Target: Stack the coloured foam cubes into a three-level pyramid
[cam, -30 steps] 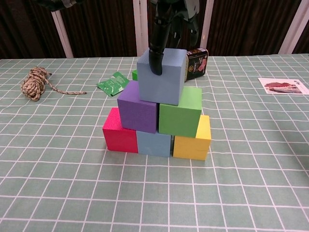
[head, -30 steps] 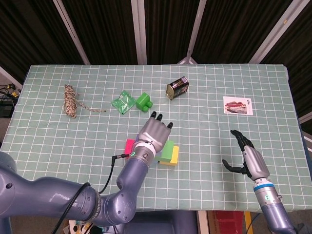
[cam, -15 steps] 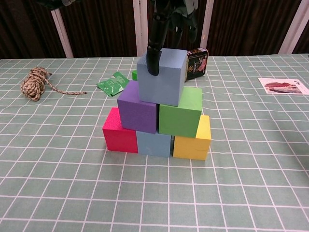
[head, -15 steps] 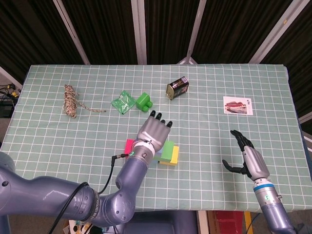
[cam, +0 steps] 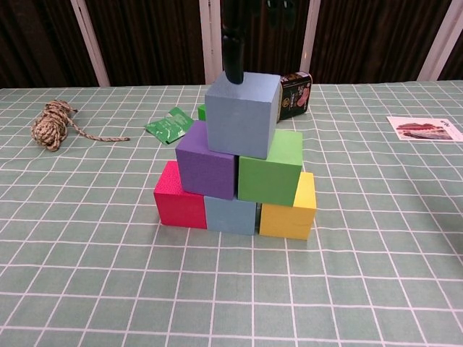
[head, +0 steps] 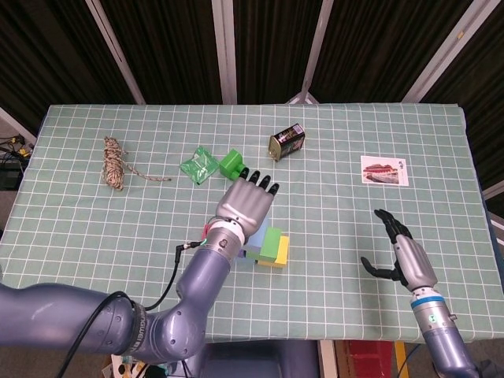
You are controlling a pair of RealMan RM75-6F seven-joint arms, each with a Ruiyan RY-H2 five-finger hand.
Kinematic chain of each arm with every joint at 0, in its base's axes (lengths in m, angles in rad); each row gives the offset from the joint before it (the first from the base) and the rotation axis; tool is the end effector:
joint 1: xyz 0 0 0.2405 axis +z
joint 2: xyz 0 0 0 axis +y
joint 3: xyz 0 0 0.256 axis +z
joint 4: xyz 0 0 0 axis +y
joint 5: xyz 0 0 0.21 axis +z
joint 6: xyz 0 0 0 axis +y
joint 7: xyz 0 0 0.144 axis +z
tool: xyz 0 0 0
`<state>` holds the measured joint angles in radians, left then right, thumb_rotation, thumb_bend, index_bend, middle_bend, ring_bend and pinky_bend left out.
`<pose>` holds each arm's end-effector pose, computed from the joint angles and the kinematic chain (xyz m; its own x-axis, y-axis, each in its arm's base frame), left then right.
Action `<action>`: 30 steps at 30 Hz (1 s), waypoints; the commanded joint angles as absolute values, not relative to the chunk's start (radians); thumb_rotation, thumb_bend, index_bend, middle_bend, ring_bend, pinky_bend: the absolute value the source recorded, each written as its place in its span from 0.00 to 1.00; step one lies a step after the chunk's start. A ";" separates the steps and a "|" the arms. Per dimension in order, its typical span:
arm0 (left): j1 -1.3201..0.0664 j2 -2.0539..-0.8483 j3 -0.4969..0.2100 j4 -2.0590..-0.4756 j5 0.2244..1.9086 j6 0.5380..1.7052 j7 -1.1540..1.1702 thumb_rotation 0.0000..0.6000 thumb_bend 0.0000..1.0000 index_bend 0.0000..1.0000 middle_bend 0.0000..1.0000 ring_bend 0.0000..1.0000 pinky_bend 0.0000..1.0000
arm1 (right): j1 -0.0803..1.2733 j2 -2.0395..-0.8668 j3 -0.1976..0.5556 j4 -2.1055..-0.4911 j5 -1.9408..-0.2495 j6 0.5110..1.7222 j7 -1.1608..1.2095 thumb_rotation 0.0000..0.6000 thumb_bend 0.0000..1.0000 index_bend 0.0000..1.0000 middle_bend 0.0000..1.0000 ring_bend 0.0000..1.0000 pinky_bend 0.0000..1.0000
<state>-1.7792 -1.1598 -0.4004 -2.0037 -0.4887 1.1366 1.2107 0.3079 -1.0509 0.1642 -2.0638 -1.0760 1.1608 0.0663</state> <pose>0.1281 0.3249 0.0691 0.7577 0.3108 0.5738 0.6496 -0.4439 -0.6173 -0.2197 -0.2357 0.1216 -0.1306 -0.2531 0.9586 -0.9873 0.1211 -0.1026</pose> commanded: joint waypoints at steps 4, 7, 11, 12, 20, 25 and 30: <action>-1.644 -1.046 -0.404 -2.098 -0.304 1.152 1.079 1.00 0.10 0.00 0.01 0.00 0.00 | 0.308 -1.051 0.167 -2.061 -1.074 1.163 0.067 1.00 0.35 0.00 0.00 0.00 0.00; -1.572 -0.996 -0.382 -2.151 -0.201 1.168 1.023 1.00 0.10 0.00 0.01 0.00 0.00 | 0.308 -1.050 0.169 -2.059 -1.073 1.165 0.066 1.00 0.35 0.00 0.00 0.00 0.00; -1.460 -0.937 -0.315 -2.222 -0.007 1.218 0.966 1.00 0.10 0.00 0.01 0.00 0.00 | 0.308 -1.050 0.168 -2.058 -1.078 1.169 0.059 1.00 0.35 0.00 0.00 0.00 0.00; -1.413 -0.921 -0.283 -2.245 0.080 1.242 0.945 1.00 0.10 0.00 0.01 0.00 0.00 | 0.308 -1.050 0.167 -2.057 -1.082 1.171 0.054 1.00 0.35 0.00 0.00 0.00 0.00; -1.108 -0.874 -0.073 -2.281 0.548 1.327 0.767 1.00 0.10 0.00 0.01 0.00 0.00 | 0.307 -1.063 0.154 -2.048 -1.101 1.189 0.012 1.00 0.35 0.00 0.00 0.00 0.00; -0.935 -0.866 0.030 -2.226 0.822 1.367 0.639 1.00 0.10 0.00 0.01 0.00 0.00 | 0.307 -1.075 0.146 -2.032 -1.111 1.204 -0.026 1.00 0.35 0.00 0.00 0.00 0.00; -0.759 -0.913 0.123 -2.138 1.061 1.450 0.491 1.00 0.10 0.00 0.02 0.00 0.00 | 0.306 -1.098 0.136 -2.003 -1.124 1.220 -0.065 1.00 0.35 0.00 0.00 0.00 0.00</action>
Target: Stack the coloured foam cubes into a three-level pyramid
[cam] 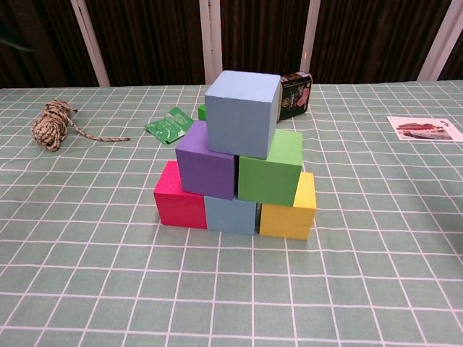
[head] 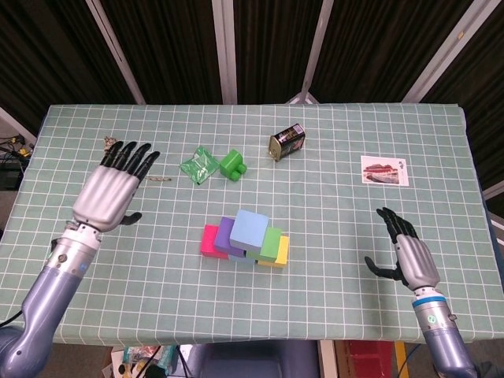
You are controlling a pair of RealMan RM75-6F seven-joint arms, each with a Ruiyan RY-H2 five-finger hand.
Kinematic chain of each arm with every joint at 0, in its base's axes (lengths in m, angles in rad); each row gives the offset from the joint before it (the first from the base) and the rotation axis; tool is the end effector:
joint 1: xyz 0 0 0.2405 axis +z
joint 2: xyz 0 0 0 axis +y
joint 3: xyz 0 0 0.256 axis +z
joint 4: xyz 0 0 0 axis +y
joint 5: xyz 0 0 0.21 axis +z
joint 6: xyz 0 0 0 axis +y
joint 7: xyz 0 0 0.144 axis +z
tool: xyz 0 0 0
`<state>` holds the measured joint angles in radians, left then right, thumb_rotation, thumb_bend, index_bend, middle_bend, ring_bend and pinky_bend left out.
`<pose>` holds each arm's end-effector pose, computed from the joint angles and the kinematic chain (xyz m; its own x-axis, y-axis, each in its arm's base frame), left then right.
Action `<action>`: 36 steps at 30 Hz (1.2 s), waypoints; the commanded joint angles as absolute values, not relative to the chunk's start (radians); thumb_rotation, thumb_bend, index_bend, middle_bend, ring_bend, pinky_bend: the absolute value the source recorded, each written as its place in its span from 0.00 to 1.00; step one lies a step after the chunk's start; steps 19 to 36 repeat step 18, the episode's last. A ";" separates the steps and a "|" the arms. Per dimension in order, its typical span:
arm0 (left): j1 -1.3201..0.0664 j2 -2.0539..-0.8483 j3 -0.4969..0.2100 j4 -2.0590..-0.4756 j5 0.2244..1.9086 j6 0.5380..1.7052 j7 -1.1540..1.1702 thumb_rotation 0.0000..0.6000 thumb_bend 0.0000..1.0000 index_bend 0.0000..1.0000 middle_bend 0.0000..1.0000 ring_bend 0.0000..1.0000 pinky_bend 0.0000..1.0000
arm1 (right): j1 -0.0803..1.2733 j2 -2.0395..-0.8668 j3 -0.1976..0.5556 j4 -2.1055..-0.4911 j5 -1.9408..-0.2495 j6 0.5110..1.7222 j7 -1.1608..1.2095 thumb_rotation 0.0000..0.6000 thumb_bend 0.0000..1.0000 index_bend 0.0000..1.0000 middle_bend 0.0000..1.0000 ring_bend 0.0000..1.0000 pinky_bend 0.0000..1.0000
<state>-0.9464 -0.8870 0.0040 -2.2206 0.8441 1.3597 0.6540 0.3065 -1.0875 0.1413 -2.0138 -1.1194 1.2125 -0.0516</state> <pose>-0.0910 0.3046 0.1650 0.6472 0.0115 0.7622 0.7339 -0.2799 -0.6189 -0.2261 -0.2361 0.1190 0.0190 -0.2265 0.9738 -0.9970 0.0690 0.0355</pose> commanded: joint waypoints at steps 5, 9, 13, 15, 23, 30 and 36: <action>-0.603 -0.992 0.200 -1.997 1.228 1.537 0.390 1.00 0.10 0.00 0.01 0.00 0.00 | 0.303 -1.120 0.121 -1.964 -1.148 1.242 -0.118 1.00 0.35 0.00 0.00 0.00 0.00; -0.477 -1.082 0.223 -1.849 1.322 1.641 0.302 1.00 0.10 0.00 0.01 0.00 0.00 | 0.292 -1.138 0.101 -1.931 -1.194 1.273 -0.158 1.00 0.35 0.00 0.00 0.00 0.00; -0.385 -1.149 0.220 -1.702 1.383 1.721 0.221 1.00 0.10 0.00 0.01 0.00 0.00 | 0.269 -1.150 0.072 -1.897 -1.255 1.314 -0.187 1.00 0.35 0.00 0.00 0.00 0.00; -0.352 -1.168 0.221 -1.642 1.406 1.743 0.202 1.00 0.10 0.00 0.01 0.00 0.00 | 0.253 -1.155 0.056 -1.875 -1.287 1.336 -0.188 1.00 0.35 0.00 0.00 0.00 0.00; -0.310 -1.200 0.219 -1.560 1.436 1.773 0.185 1.00 0.10 0.00 0.01 0.00 0.00 | 0.231 -1.160 0.038 -1.846 -1.307 1.354 -0.175 1.00 0.35 0.00 0.00 0.00 0.00; -0.310 -1.200 0.219 -1.560 1.436 1.773 0.185 1.00 0.10 0.00 0.01 0.00 0.00 | 0.231 -1.160 0.038 -1.846 -1.307 1.354 -0.175 1.00 0.35 0.00 0.00 0.00 0.00; -0.310 -1.200 0.219 -1.560 1.436 1.773 0.185 1.00 0.10 0.00 0.01 0.00 0.00 | 0.231 -1.160 0.038 -1.846 -1.307 1.354 -0.175 1.00 0.35 0.00 0.00 0.00 0.00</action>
